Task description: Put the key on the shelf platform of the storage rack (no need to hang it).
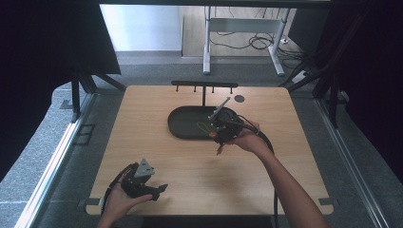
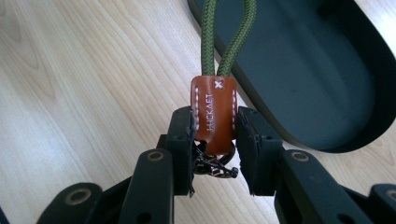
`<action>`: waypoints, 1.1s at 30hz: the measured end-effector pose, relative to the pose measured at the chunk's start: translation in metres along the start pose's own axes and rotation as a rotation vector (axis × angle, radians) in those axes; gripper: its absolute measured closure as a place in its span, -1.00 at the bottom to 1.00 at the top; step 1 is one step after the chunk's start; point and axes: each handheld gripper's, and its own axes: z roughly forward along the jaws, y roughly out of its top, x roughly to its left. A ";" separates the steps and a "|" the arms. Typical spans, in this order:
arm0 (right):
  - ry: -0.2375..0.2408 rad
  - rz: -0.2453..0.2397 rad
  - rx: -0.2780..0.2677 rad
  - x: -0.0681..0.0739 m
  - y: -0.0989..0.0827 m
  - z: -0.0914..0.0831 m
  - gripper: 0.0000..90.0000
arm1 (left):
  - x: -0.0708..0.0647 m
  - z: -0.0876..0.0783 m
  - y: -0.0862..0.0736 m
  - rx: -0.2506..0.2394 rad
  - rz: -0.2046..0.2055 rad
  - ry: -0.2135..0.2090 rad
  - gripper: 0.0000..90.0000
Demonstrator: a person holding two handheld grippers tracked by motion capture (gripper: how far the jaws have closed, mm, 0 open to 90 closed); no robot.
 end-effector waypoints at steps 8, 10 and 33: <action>-0.003 0.015 -0.009 -0.006 0.003 0.000 0.51 | 0.000 0.000 0.000 0.001 -0.001 0.000 -0.55; 0.000 0.020 -0.010 -0.009 0.004 0.000 0.51 | 0.000 0.001 0.000 0.002 0.000 0.000 -0.55; -0.015 0.032 -0.014 -0.021 0.020 0.002 0.51 | 0.002 0.001 -0.001 0.004 -0.003 0.001 -0.55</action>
